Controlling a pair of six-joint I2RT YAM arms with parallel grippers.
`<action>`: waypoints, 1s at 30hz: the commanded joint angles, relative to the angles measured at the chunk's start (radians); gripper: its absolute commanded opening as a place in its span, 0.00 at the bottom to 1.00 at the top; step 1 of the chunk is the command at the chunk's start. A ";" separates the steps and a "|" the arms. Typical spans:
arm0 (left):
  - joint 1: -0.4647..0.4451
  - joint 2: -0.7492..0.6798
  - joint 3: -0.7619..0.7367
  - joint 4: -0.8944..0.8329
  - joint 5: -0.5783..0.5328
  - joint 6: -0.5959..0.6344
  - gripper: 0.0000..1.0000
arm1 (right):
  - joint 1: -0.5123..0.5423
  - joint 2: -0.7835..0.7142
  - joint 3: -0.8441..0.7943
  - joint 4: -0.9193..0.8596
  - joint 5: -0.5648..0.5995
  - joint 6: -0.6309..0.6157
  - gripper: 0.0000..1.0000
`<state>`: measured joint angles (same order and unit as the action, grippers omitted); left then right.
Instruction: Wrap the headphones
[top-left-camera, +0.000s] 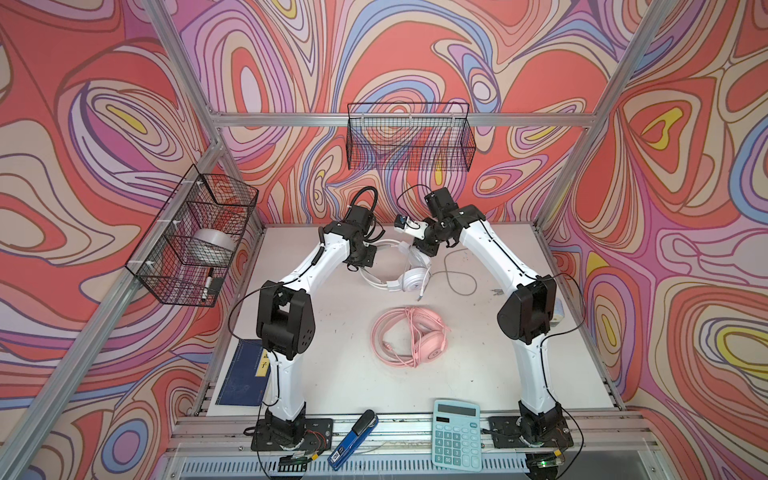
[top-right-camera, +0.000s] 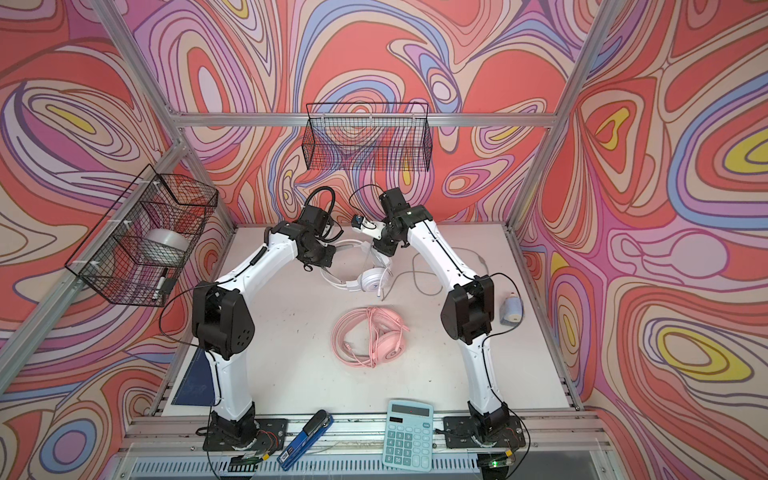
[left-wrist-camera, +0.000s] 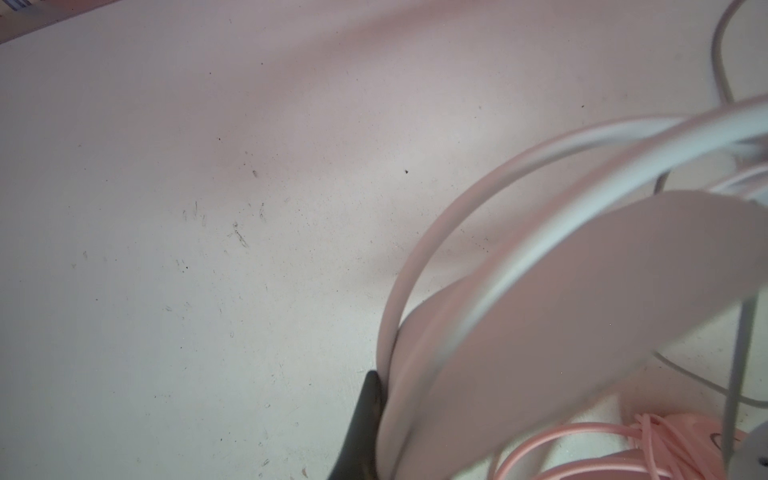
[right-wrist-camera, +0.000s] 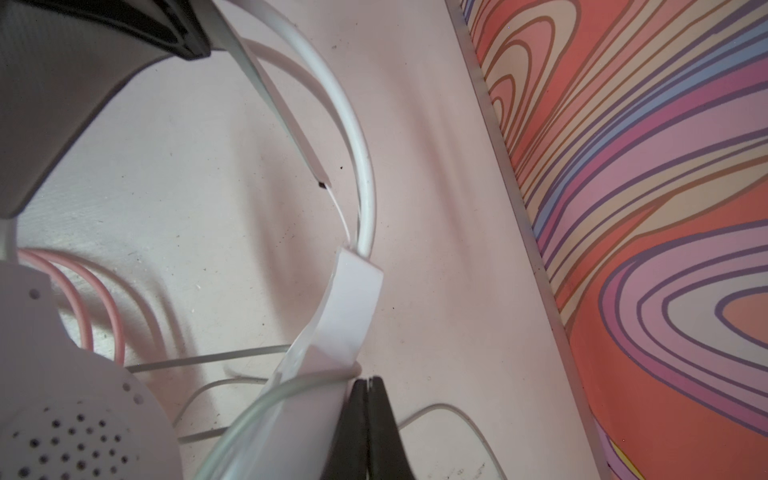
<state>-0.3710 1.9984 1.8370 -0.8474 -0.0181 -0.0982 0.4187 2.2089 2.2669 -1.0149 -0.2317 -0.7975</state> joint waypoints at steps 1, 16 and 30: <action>-0.005 -0.060 -0.022 -0.049 0.086 0.098 0.00 | -0.054 -0.001 -0.046 0.132 -0.064 0.115 0.05; -0.002 -0.072 -0.051 -0.035 0.139 0.109 0.00 | -0.117 0.026 -0.078 0.171 -0.223 0.257 0.20; 0.065 -0.159 -0.146 0.067 0.363 0.055 0.00 | -0.182 0.084 -0.184 0.264 -0.309 0.496 0.24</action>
<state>-0.3294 1.9114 1.7096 -0.8394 0.2268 -0.0193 0.2588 2.2749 2.1029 -0.7925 -0.5011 -0.3840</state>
